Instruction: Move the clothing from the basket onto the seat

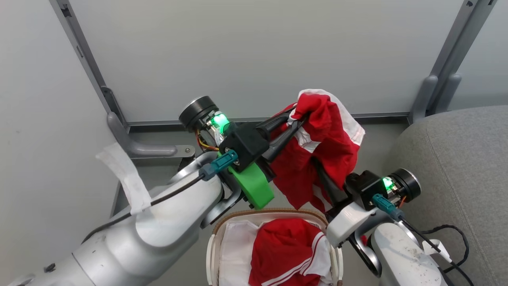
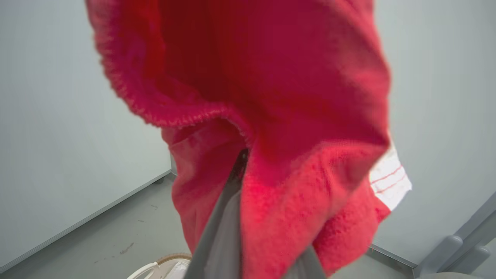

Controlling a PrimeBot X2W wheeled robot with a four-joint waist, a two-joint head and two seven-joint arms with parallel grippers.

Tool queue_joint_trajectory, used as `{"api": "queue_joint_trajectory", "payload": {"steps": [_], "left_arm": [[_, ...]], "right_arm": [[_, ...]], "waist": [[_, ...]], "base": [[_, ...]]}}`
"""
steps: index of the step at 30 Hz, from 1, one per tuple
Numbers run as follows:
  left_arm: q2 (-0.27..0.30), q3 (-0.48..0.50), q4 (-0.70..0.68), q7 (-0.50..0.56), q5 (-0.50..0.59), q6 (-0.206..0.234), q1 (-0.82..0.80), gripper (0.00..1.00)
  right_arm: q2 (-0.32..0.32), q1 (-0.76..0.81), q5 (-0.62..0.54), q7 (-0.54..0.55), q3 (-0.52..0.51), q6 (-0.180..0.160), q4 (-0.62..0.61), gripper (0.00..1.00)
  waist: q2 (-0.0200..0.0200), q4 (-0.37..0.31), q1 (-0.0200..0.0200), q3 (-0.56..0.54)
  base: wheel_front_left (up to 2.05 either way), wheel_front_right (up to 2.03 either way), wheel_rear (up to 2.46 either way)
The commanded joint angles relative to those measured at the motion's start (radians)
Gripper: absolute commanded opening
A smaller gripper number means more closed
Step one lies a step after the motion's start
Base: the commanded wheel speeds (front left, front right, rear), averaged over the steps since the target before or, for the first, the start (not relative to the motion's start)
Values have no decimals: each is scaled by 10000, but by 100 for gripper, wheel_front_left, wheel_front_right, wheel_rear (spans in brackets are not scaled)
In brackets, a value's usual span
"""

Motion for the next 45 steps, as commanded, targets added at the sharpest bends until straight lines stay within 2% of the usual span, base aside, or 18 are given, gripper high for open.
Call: {"api": "queue_joint_trajectory", "payload": {"steps": [1,2,4,5,6,11,27,40,45], "left_arm": [[9,73,65,-66,-17,90,268,0],[-18,158,148,-104,-77,159,464,23],[-94,316,297,-149,-223,219,828,60],[-122,403,419,-174,-279,247,1045,89],[-175,491,549,-170,-341,258,1271,100],[-413,1066,855,-179,59,323,2241,100],[-1429,3383,1869,-185,1047,-312,5152,100],[-1955,3914,2069,-186,1552,-459,6073,100],[-2007,3837,1958,-184,1356,-464,6224,100]], "right_arm": [[-40,123,35,-21,-84,1,-19,0],[-43,183,56,-21,-156,1,-42,0],[-38,246,90,-21,-270,1,-82,0],[-38,249,90,-21,-337,1,-110,0],[-40,259,93,-21,-412,1,-146,0],[-40,384,50,-21,-759,1,-311,0],[-38,726,-236,-21,-1992,1,-794,0],[-35,1188,-374,-23,-2913,1,-1059,0],[-41,1108,-432,-21,-3012,1,-1113,0]], "waist": [[0,-22,1,7],[0,-40,1,12],[0,-69,1,25],[0,-90,1,35],[0,-112,1,43],[0,-197,1,154],[0,-531,1,380],[0,-654,1,438],[0,-1051,1,476]], "base": [[0,0,0],[0,0,0],[0,0,0],[0,0,0],[0,0,0],[0,0,0],[0,0,0],[0,0,0],[0,0,0]]}}
